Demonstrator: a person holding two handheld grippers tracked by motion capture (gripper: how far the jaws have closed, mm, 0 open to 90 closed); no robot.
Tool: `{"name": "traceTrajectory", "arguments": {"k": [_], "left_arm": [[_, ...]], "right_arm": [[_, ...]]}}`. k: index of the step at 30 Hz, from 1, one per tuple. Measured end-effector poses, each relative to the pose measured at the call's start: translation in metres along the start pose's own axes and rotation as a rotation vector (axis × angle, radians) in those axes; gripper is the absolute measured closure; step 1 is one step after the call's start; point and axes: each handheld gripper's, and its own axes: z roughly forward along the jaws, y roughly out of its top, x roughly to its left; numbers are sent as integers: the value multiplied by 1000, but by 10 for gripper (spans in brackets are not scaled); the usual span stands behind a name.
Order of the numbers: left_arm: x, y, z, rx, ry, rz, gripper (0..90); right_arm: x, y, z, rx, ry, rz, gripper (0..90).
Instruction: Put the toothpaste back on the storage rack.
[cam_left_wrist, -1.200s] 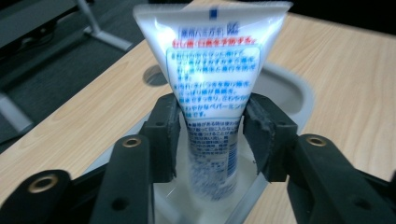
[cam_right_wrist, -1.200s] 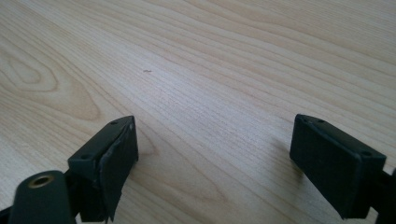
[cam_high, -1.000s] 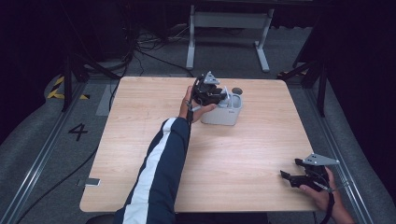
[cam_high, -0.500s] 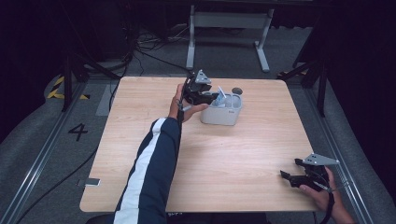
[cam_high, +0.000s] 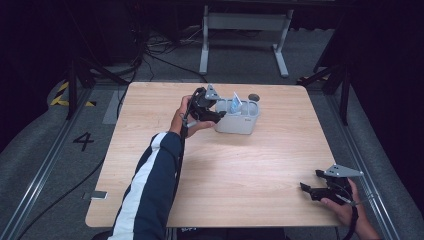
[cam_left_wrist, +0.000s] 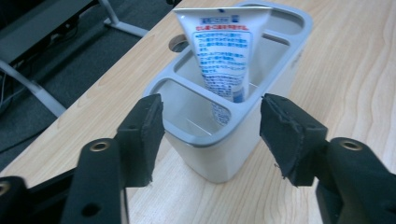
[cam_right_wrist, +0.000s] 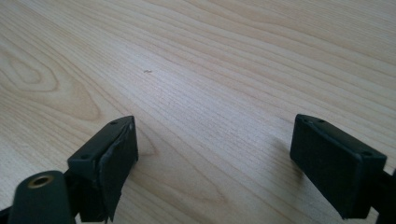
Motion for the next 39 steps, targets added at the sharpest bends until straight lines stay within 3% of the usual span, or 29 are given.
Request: {"name": "traceTrajectory", "arguments": {"k": [9,12,17,20,22,39], "left_arm": [[-19,-10,-5,67,-16,64,323],[-23,-14,-7,107,34,69,278],[-25,-24,-17,103,31,68,259],[-27,-31,-19,144,62,62,241],[-28,-36,-22,164,60,69,218],[-38,-66,-53,206,92,128,217]], "right_arm": [[0,0,0,0,0,0,154],[0,0,0,0,0,0,154],[0,0,0,0,0,0,154],[0,0,0,0,0,0,154],[0,0,0,0,0,0,154],[0,0,0,0,-2,2,155]]}}
